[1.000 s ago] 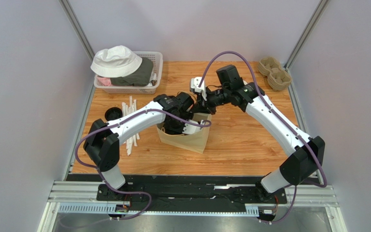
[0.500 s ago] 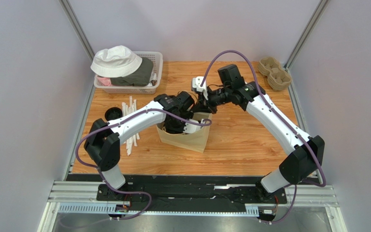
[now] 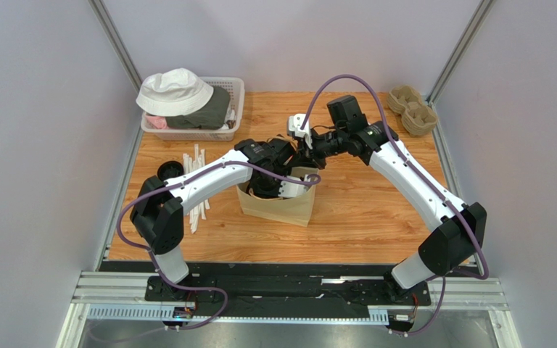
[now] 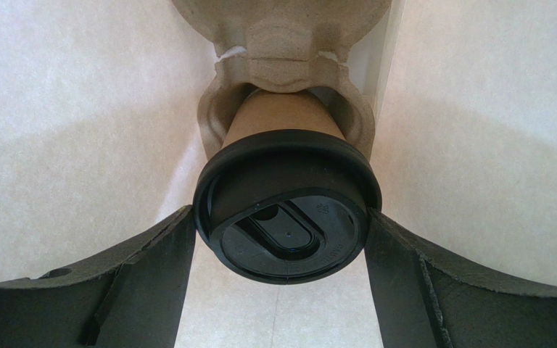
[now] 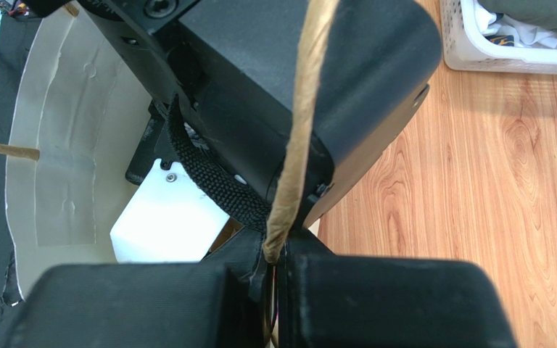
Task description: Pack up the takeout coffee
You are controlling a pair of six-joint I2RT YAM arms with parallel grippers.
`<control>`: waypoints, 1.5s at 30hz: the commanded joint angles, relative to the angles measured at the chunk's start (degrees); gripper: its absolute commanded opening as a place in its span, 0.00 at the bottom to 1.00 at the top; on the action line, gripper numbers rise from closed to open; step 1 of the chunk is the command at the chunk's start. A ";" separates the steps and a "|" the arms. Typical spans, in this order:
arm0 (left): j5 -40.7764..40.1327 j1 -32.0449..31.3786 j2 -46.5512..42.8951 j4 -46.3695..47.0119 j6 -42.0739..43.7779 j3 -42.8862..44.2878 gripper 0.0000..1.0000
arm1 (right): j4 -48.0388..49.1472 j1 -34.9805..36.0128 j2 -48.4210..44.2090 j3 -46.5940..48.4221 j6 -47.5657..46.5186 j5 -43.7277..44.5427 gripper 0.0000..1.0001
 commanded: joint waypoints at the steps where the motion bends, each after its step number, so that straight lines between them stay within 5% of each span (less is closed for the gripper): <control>1: 0.04 -1.11 -1.13 0.77 -2.05 1.75 0.71 | -0.30 0.29 0.17 1.68 -1.05 0.18 0.00; 7: -0.58 -1.29 -1.83 1.04 -2.67 1.66 0.74 | 0.49 0.11 0.70 2.38 -0.79 2.37 0.00; 10: -0.84 -1.29 -2.10 1.21 -3.11 1.66 0.99 | 1.02 0.11 0.70 2.47 -1.05 3.43 0.00; 45: 1.18 -2.43 -7.28 -4.94 -4.78 6.67 0.99 | 5.59 0.20 1.40 2.12 -1.06 8.35 0.00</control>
